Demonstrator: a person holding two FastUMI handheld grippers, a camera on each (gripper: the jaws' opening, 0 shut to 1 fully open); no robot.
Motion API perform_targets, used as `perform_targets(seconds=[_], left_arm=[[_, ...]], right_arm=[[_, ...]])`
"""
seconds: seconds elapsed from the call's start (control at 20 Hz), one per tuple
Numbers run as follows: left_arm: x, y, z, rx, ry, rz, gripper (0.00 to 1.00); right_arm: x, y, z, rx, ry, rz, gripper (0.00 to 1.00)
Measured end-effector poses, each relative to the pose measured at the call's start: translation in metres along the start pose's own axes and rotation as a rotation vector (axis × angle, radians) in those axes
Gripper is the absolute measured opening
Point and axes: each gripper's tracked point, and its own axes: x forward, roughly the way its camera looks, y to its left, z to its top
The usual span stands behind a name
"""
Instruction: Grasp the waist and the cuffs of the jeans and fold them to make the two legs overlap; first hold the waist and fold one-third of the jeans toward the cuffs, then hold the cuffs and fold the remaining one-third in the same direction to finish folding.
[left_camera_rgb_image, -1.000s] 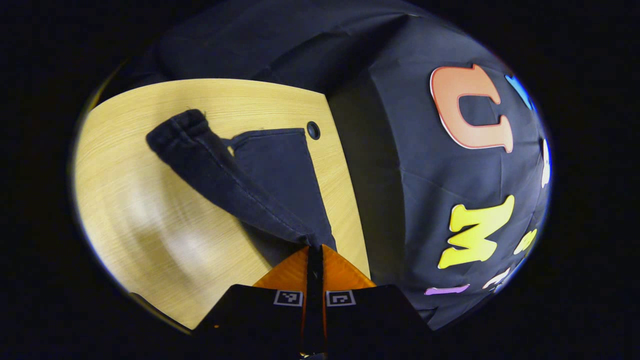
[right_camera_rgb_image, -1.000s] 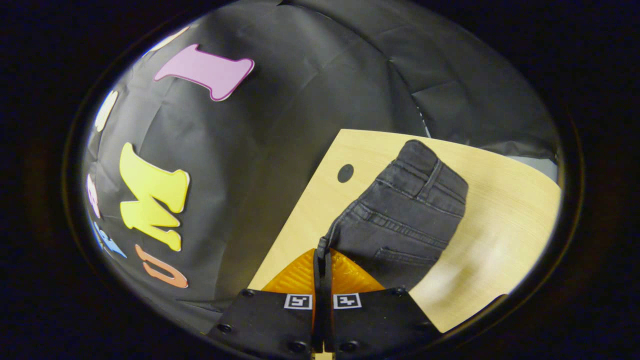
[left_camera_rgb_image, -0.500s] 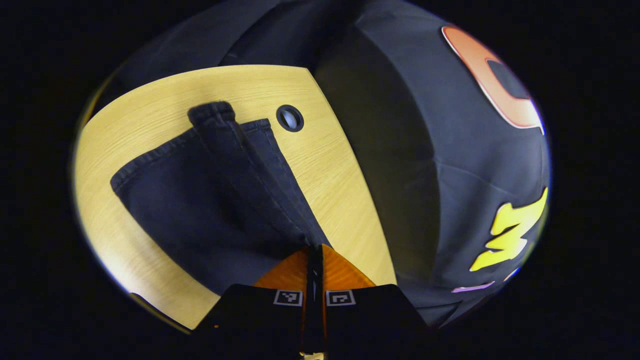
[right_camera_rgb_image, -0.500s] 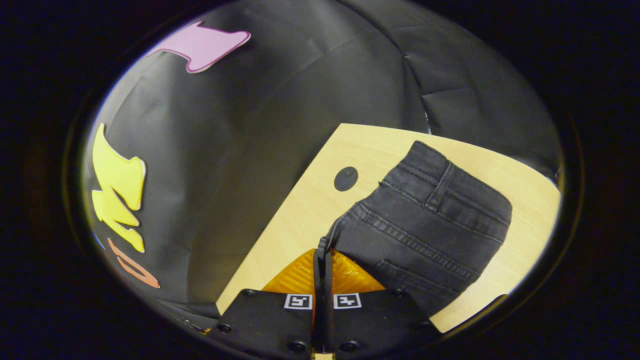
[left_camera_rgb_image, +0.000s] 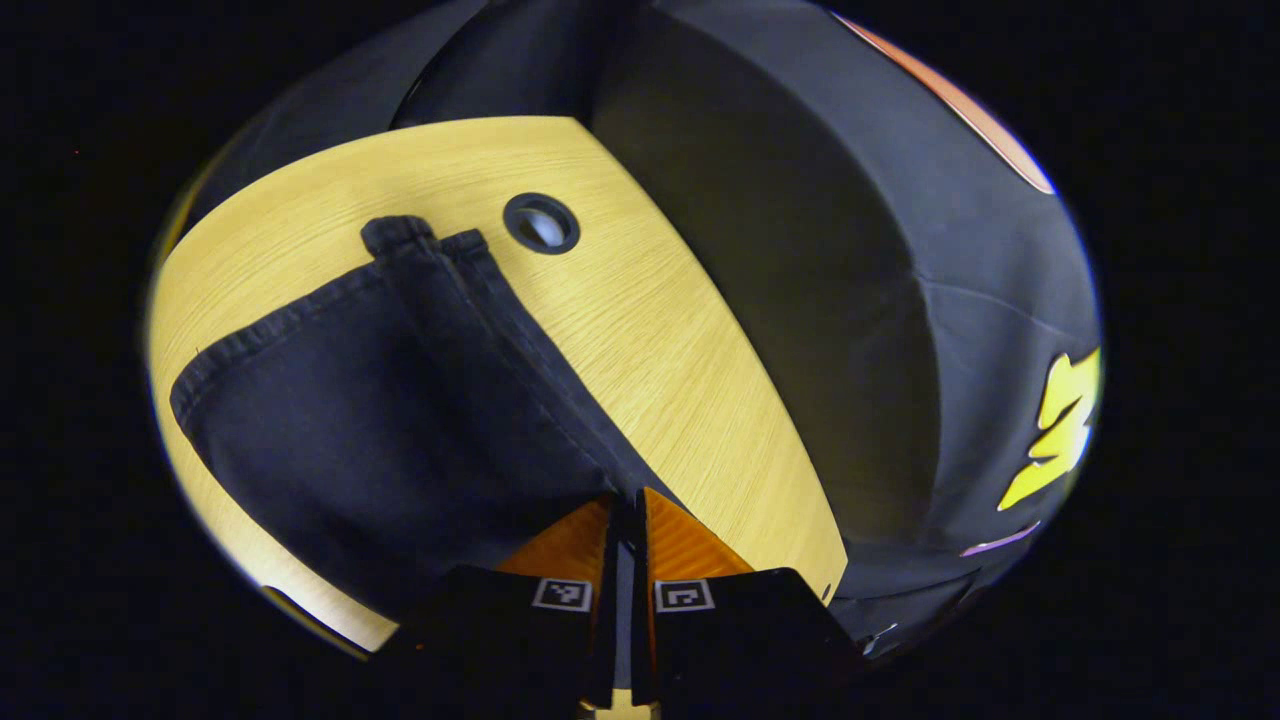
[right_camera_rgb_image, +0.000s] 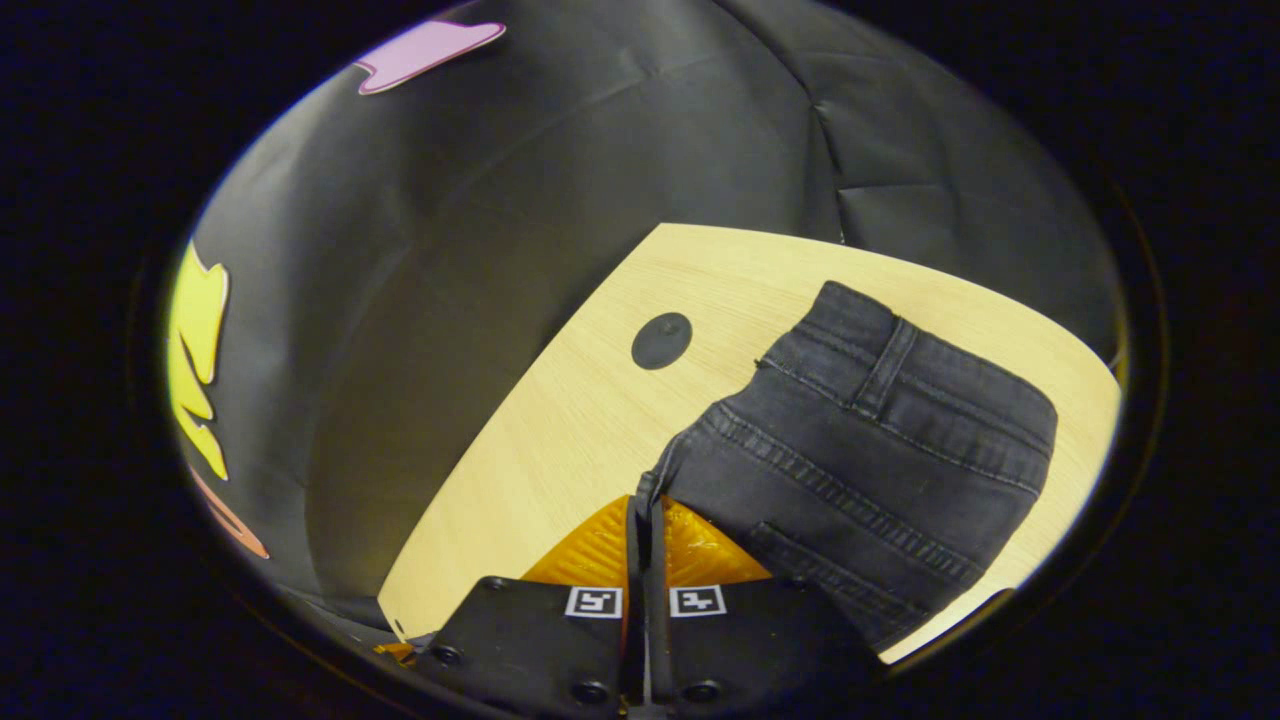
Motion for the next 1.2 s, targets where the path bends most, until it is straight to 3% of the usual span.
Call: perform_targets(seconds=[0.05, 0.1, 0.2, 0.25, 0.3, 0.35, 0.4, 0.45, 0.65, 0.75, 0.8, 0.9, 1.0, 1.05, 1.1, 1.2], left_arm=[[-0.004, -0.003, 0.000, 0.037, -0.022, -0.013, 0.14], [-0.005, -0.008, 0.001, 0.095, -0.034, -0.033, 0.05], [-0.014, -0.010, 0.010, 0.258, -0.110, 0.003, 0.44], [-0.020, -0.019, 0.009, 0.309, -0.135, -0.019, 0.45], [-0.031, -0.033, 0.007, 0.349, -0.148, -0.051, 0.44], [-0.043, -0.042, 0.009, 0.387, -0.189, -0.040, 0.36], [-0.056, -0.050, 0.011, 0.428, -0.236, -0.042, 0.41], [-0.072, -0.059, 0.016, 0.488, -0.292, -0.041, 0.59], [-0.145, -0.112, 0.014, 0.718, -0.508, -0.089, 0.61], [-0.183, -0.124, 0.001, 0.786, -0.583, -0.092, 0.66], [-0.200, -0.133, -0.010, 0.817, -0.618, -0.106, 0.68], [-0.236, -0.142, -0.030, 0.850, -0.661, -0.108, 0.77], [-0.270, -0.142, -0.048, 0.877, -0.709, -0.080, 1.00], [-0.286, -0.146, -0.059, 0.887, -0.730, -0.093, 0.88], [-0.296, -0.149, -0.066, 0.891, -0.751, -0.096, 0.98], [-0.315, -0.148, -0.084, 0.880, -0.769, -0.095, 0.98]], right_arm=[[0.001, 0.004, -0.002, -0.004, 0.003, 0.018, 0.02], [-0.001, 0.011, -0.003, -0.010, 0.009, 0.044, 0.26], [-0.014, 0.016, -0.003, -0.070, -0.001, 0.058, 0.73], [-0.018, 0.019, -0.003, -0.109, -0.018, 0.072, 0.96], [-0.025, 0.026, -0.001, -0.150, -0.034, 0.093, 0.96], [-0.035, 0.031, -0.001, -0.198, -0.055, 0.102, 0.96], [-0.046, 0.034, 0.004, -0.252, -0.091, 0.108, 0.96], [-0.056, 0.033, 0.012, -0.312, -0.136, 0.099, 0.96], [-0.096, 0.015, 0.055, -0.441, -0.314, 0.010, 0.96], [-0.104, -0.016, 0.073, -0.456, -0.354, -0.067, 0.92], [-0.103, -0.033, 0.080, -0.449, -0.354, -0.100, 0.97], [-0.102, -0.073, 0.087, -0.403, -0.325, -0.162, 0.98], [-0.094, -0.112, 0.088, -0.355, -0.293, -0.215, 0.98], [-0.090, -0.128, 0.085, -0.332, -0.272, -0.233, 0.98], [-0.085, -0.138, 0.080, -0.312, -0.249, -0.243, 0.98], [-0.073, -0.155, 0.070, -0.283, -0.205, -0.238, 0.99]])
